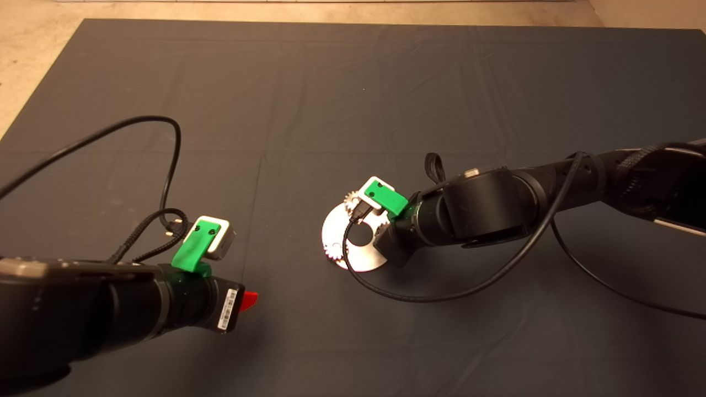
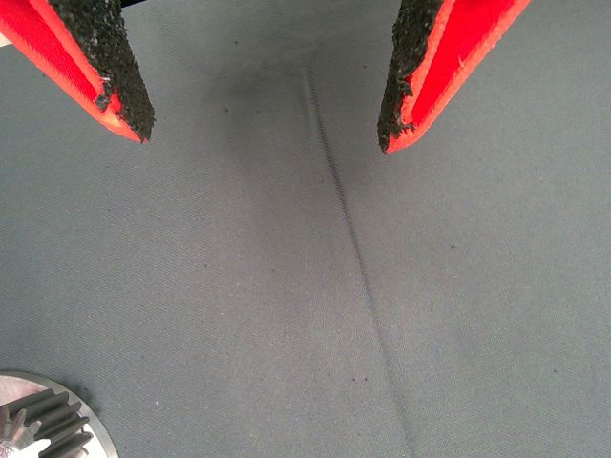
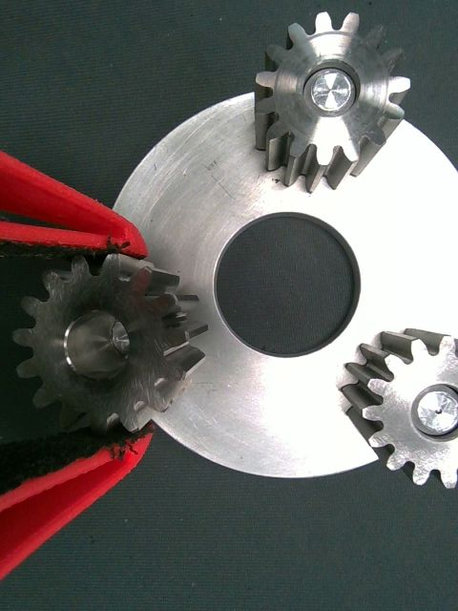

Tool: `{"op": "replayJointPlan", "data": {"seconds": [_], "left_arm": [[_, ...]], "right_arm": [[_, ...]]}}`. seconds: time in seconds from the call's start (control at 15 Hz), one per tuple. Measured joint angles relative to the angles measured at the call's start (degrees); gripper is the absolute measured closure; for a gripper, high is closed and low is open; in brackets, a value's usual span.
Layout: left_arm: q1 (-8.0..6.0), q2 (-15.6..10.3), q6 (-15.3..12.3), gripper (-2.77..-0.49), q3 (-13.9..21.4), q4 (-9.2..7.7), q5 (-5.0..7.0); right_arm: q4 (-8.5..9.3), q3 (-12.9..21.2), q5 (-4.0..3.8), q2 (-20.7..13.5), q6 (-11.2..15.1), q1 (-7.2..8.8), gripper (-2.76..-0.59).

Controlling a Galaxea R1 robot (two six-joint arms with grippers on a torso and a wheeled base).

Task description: Install three planetary gears onto the carrier pins

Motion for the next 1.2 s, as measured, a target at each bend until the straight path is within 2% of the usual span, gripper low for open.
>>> {"op": "replayJointPlan", "data": {"seconds": [0.53,1.2], "left_arm": [[0.0,-0.1,0.1,-1.64,0.0,0.0,0.0],[0.0,-0.1,0.1,-1.64,0.0,0.0,0.04]], "right_arm": [[-0.22,0.2,0.05,-0.2,0.0,-0.02,-0.97],[-0.17,3.3,-0.2,-2.5,0.0,-0.49,-0.97]]}}
